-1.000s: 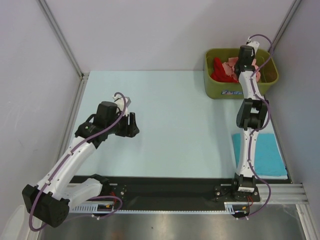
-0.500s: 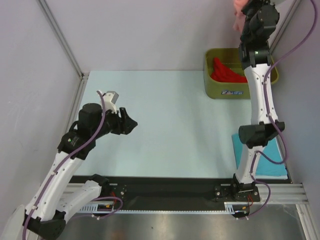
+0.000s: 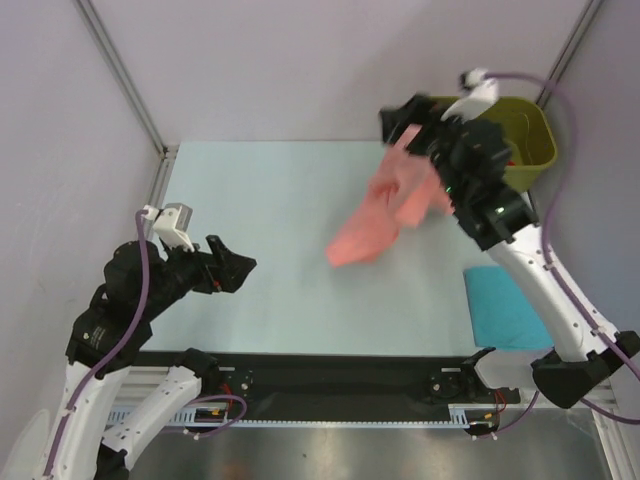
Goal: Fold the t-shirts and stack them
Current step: Move the tshirt to the center of the board
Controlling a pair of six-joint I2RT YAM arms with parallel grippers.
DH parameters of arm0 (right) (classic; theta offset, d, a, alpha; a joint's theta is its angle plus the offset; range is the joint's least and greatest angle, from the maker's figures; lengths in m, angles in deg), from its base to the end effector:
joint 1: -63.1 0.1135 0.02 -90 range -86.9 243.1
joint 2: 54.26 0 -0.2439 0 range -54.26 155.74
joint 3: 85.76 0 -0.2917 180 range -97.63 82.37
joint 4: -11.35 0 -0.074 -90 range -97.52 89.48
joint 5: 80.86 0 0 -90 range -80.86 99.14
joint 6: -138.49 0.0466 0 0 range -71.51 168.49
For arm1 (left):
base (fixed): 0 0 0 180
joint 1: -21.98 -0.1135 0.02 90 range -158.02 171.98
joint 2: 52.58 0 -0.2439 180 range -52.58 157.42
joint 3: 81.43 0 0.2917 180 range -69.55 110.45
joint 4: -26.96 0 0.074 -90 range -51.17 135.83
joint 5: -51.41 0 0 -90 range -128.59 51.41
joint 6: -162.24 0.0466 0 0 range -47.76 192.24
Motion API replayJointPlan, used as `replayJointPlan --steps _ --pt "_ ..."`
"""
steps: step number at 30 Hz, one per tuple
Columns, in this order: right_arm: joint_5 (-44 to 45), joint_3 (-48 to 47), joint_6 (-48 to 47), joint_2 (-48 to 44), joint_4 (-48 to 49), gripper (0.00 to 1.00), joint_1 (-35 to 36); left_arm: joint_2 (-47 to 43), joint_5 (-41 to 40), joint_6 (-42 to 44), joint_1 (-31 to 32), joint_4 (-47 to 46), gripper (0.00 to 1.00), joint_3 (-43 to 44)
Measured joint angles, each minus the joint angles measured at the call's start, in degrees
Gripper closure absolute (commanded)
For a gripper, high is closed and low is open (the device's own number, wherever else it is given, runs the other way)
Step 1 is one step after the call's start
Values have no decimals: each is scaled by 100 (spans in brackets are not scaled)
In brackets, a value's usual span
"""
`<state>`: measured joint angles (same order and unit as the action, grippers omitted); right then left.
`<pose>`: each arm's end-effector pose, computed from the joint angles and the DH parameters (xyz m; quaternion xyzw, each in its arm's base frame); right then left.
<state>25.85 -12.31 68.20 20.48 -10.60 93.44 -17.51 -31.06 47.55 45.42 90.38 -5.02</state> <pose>0.2834 0.1504 0.5229 0.0517 0.6445 0.2355 0.7256 0.1359 -0.0656 0.4011 0.0277 0.8280 -0.2770 0.4868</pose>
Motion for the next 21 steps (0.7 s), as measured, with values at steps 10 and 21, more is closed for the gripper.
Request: replayJointPlan --steps 10,21 --pt "-1128 4581 1711 -1211 -2682 18 667 498 407 -483 205 -400 18 -837" --pt "-1405 5410 1932 -2144 -2656 56 -833 4852 334 -350 1993 -1858 22 -667"
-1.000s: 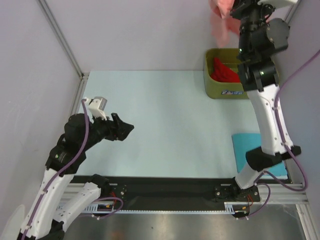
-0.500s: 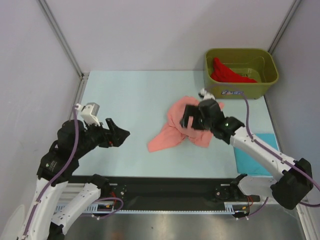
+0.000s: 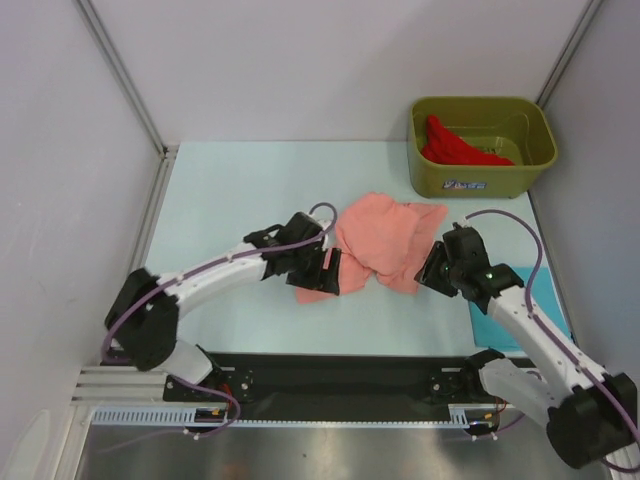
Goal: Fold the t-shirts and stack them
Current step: Move the tshirt to the center of the board
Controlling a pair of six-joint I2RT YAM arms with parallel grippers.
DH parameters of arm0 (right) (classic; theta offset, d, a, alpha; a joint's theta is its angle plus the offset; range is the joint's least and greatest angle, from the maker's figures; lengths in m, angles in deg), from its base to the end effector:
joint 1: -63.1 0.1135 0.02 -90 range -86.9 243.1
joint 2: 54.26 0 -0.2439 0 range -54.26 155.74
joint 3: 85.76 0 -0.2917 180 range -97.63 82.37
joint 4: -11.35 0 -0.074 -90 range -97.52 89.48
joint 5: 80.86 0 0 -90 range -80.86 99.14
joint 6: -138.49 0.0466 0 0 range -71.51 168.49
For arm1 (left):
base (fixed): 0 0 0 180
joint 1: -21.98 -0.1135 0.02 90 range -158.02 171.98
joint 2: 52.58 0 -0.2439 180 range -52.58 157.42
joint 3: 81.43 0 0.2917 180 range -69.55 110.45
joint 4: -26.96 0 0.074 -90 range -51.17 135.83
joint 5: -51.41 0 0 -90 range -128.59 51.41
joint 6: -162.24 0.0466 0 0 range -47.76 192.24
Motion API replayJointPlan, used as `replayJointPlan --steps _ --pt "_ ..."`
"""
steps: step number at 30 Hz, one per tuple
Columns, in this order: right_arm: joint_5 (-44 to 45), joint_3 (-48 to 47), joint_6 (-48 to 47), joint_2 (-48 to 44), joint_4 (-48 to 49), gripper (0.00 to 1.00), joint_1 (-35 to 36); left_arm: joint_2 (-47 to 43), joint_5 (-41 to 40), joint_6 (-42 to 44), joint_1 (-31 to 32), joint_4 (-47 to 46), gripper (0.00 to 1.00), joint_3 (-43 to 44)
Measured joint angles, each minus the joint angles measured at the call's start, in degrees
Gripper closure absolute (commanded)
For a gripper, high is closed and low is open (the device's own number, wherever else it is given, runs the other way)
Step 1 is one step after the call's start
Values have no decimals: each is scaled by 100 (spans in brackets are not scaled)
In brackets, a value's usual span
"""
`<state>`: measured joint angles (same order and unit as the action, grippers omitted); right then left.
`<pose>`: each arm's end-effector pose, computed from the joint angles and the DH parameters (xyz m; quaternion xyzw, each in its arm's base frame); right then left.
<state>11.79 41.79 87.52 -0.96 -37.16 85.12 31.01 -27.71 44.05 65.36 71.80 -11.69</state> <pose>0.2274 0.0896 0.2133 0.1466 0.9260 0.1577 0.3101 0.2398 -0.2387 0.1837 0.1521 0.9468 -0.2311 0.1645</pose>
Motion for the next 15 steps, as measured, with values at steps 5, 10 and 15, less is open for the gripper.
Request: replayJointPlan --steps 5,10,15 --pt "-520 302 -138 796 376 58 -682 1320 -22 151 214 -400 39 979" --pt "-920 326 -286 1381 820 51 -863 2098 -133 162 452 -599 42 1707" --pt "-1130 326 -330 1888 1191 50 -925 2903 -404 160 713 -544 43 2426"
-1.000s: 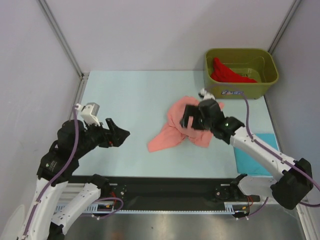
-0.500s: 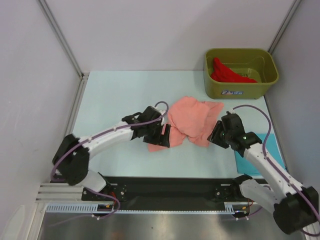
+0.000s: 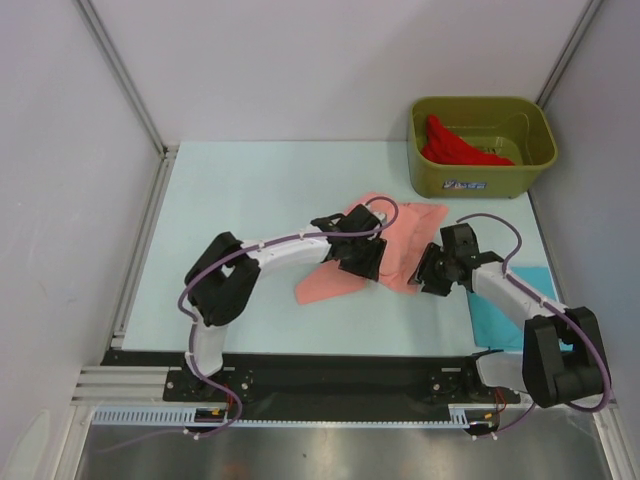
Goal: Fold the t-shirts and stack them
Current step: Move the tshirt to the center of the board, then flatten the tshirt out
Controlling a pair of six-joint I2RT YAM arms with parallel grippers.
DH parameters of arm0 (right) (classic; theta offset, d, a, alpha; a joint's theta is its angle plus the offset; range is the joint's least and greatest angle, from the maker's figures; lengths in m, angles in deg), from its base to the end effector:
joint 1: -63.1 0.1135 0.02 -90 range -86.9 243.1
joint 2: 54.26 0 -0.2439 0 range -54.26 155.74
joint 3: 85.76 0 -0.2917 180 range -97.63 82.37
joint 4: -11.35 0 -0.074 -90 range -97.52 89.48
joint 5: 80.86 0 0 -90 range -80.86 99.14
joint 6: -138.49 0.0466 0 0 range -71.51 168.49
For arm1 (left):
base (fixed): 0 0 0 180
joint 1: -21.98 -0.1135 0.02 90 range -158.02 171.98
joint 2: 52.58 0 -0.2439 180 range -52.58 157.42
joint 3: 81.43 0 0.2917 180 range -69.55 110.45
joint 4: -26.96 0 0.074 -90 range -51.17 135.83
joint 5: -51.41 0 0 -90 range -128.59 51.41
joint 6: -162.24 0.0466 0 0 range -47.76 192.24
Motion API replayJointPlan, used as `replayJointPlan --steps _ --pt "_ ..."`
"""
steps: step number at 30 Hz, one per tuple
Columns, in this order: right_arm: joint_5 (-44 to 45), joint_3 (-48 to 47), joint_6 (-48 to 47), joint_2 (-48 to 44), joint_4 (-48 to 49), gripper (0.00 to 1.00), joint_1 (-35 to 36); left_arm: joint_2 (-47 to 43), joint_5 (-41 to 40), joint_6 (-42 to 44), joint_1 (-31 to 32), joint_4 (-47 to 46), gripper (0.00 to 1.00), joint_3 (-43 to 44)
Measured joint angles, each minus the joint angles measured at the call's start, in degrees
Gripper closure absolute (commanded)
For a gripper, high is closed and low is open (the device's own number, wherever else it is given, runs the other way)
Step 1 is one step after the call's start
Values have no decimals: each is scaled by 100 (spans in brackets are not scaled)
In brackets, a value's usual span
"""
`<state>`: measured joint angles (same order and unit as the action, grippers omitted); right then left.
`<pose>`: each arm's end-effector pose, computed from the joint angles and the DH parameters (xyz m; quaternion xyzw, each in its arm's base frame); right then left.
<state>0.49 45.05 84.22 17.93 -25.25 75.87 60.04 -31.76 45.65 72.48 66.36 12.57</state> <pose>0.2663 0.0675 0.1282 0.1721 0.9470 0.1737 0.2085 0.2845 -0.3538 0.1435 0.2148 0.9354 -0.2161 0.1794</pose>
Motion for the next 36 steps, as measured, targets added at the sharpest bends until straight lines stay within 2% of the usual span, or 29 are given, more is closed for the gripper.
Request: replayJointPlan --steps 4,12,13,15,16,17,18,19,20,22,23,28,36 --pt "-138 2 0 348 168 53 -74 505 -249 -22 114 197 52 450" --pt "-245 2 4 734 402 58 -90 638 -654 -35 151 516 54 564" --pt "-278 2 11 782 439 69 -90 638 -684 -35 151 527 62 562" --pt "-297 -4 11 863 518 73 -90 636 -769 -44 151 544 69 557" --pt "-328 -9 20 896 533 75 -92 636 -807 -35 151 553 79 544" --pt "-334 -22 22 922 535 79 -101 636 -822 -20 151 557 84 531" --pt "-334 -31 17 935 533 80 -101 636 -831 9 151 562 93 518" --pt "-328 -31 15 938 527 87 -101 636 -857 2 151 570 100 516" --pt "-319 -33 -2 935 509 89 -101 636 -892 35 151 581 100 516" --pt "-267 -68 -39 907 402 100 -90 614 -975 76 125 605 100 503" --pt "-234 -111 -83 866 302 100 -81 562 -1021 90 109 610 100 455" --pt "-28 -651 -249 566 -352 100 59 -400 -1368 160 -181 841 99 -199" --pt "396 -1818 -678 68 -1093 100 466 -3370 -1812 354 -1537 1440 100 -890"
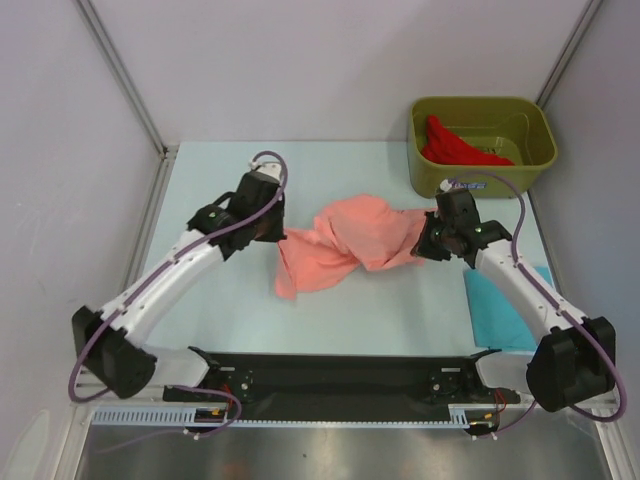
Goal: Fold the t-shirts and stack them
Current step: Flatten the tshirt out
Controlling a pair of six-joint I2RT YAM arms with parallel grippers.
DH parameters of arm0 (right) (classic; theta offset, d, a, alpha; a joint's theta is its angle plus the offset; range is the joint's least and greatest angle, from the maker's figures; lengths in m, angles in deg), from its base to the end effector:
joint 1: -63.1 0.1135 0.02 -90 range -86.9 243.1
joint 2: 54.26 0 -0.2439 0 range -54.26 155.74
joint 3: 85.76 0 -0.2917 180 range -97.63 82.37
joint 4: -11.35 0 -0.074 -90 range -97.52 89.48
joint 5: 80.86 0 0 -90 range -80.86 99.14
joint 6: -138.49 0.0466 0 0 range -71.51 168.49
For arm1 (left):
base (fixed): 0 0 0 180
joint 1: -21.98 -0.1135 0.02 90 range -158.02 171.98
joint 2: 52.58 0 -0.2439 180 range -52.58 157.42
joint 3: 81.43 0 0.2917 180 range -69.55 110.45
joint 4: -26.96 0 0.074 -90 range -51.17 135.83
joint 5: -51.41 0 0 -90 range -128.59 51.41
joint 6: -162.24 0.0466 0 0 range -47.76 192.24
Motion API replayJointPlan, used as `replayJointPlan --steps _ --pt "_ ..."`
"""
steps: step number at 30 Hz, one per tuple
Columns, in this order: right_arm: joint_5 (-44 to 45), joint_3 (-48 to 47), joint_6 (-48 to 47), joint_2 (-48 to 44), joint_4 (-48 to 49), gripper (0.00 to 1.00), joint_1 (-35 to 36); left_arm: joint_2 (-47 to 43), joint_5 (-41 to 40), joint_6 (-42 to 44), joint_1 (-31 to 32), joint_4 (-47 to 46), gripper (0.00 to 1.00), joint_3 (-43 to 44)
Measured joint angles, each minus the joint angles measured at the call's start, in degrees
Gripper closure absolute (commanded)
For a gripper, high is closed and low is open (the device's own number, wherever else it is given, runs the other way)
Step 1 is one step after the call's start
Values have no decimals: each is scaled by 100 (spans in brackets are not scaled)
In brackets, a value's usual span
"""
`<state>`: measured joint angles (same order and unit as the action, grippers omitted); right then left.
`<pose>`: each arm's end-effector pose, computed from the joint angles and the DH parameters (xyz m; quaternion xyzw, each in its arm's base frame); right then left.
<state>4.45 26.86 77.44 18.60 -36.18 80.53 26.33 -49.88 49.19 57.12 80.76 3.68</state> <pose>0.2955 0.0968 0.2225 0.0822 0.9441 0.1605 0.2761 0.2864 -0.1904 0.2960 0.0623 0.9264 -0.0949 0.3591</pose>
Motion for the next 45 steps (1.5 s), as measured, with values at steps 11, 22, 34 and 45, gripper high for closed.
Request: replayJointPlan --steps 11,22,34,45 --pt "483 -1862 -400 -208 -885 100 -44 -1156 -717 258 -866 1320 100 468" --pt "584 -3399 -470 -24 -925 100 -192 -1606 -1875 337 -1095 1753 100 2059" --pt "511 -4360 -535 258 -903 100 -192 -1482 -2758 778 -1062 1843 100 3327" --pt "-96 -4478 507 1078 1528 100 -192 -903 -3810 2579 -1102 66 100 3834"
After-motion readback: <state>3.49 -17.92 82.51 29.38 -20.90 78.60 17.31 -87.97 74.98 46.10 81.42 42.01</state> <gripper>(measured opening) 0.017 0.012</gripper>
